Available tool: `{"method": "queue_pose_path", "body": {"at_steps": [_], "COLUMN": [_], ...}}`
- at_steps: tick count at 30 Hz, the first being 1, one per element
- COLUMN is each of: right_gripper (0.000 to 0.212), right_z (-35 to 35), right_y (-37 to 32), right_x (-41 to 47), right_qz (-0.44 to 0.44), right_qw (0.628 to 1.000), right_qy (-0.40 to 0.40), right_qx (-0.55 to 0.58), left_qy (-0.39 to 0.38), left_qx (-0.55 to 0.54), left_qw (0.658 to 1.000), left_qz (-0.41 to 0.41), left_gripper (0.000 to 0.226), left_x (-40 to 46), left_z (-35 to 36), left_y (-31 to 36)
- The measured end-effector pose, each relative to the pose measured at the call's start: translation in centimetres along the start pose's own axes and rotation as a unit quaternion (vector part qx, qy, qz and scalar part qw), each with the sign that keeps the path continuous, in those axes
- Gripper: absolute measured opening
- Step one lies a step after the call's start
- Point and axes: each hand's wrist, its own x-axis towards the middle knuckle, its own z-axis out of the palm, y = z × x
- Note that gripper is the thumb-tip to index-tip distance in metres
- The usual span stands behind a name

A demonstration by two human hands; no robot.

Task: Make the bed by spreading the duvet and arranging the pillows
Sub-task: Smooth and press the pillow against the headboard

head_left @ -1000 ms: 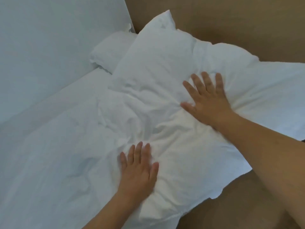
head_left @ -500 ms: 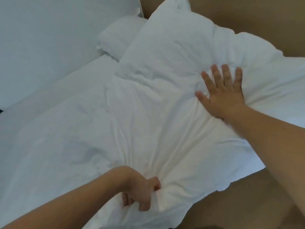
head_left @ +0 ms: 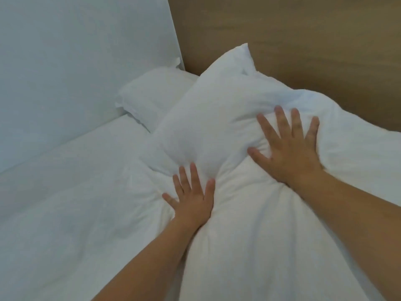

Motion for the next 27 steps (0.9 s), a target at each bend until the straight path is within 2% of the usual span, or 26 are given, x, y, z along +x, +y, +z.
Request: {"method": "queue_pose_path", "body": {"at_steps": [2,5,7,11,15,17,20,21,23,25,27], "right_gripper": [0.082,0.083,0.083,0.083,0.082,0.081,0.079,0.079,0.079,0.079,0.079], "right_z": [2.3,4.1,4.7,6.5,8.4,9.4,10.4,10.7,11.0,11.1,11.4], "right_y": [0.2,0.4,0.5,0.4,0.6,0.6,0.5,0.5,0.4,0.4,0.3], "right_x": [-0.4,0.1,0.5,0.8,1.1,1.2,1.6,1.6,1.7,1.7,1.5], "right_qz": [-0.001,0.012,0.017,0.02,0.025,0.019,0.022,0.023,0.027,0.027,0.026], "right_qw": [1.0,0.999,0.999,0.998,0.998,0.997,0.997,0.997,0.997,0.997,0.997], "right_qy": [-0.011,-0.025,-0.027,-0.02,-0.023,-0.018,-0.008,-0.004,-0.003,0.0,0.004], "right_qx": [0.012,0.029,0.034,0.053,0.062,0.066,0.071,0.071,0.071,0.069,0.079], "left_qy": [-0.019,0.117,0.178,0.176,0.146,0.168,0.205,0.197,0.12,-0.024,-0.165], "left_qx": [-0.008,-0.092,-0.141,-0.156,-0.068,-0.037,0.012,0.024,0.015,-0.053,-0.157], "left_qw": [1.0,0.986,0.969,0.959,0.97,0.97,0.964,0.966,0.98,0.991,0.972], "left_qz": [0.023,0.069,0.098,0.157,0.179,0.169,0.168,0.168,0.156,0.118,0.06], "left_gripper": [0.074,0.075,0.071,0.075,0.076,0.078,0.075,0.076,0.082,0.088,0.093], "left_x": [1.9,7.0,12.0,22.1,25.7,25.6,26.9,27.4,28.2,29.4,29.7], "left_z": [0.8,-3.4,-6.9,-10.6,-4.4,-1.3,-0.2,-0.4,-1.4,-3.6,-6.8], "left_y": [-0.1,1.3,3.7,10.2,11.5,10.6,10.1,10.3,10.7,10.9,11.1]}}
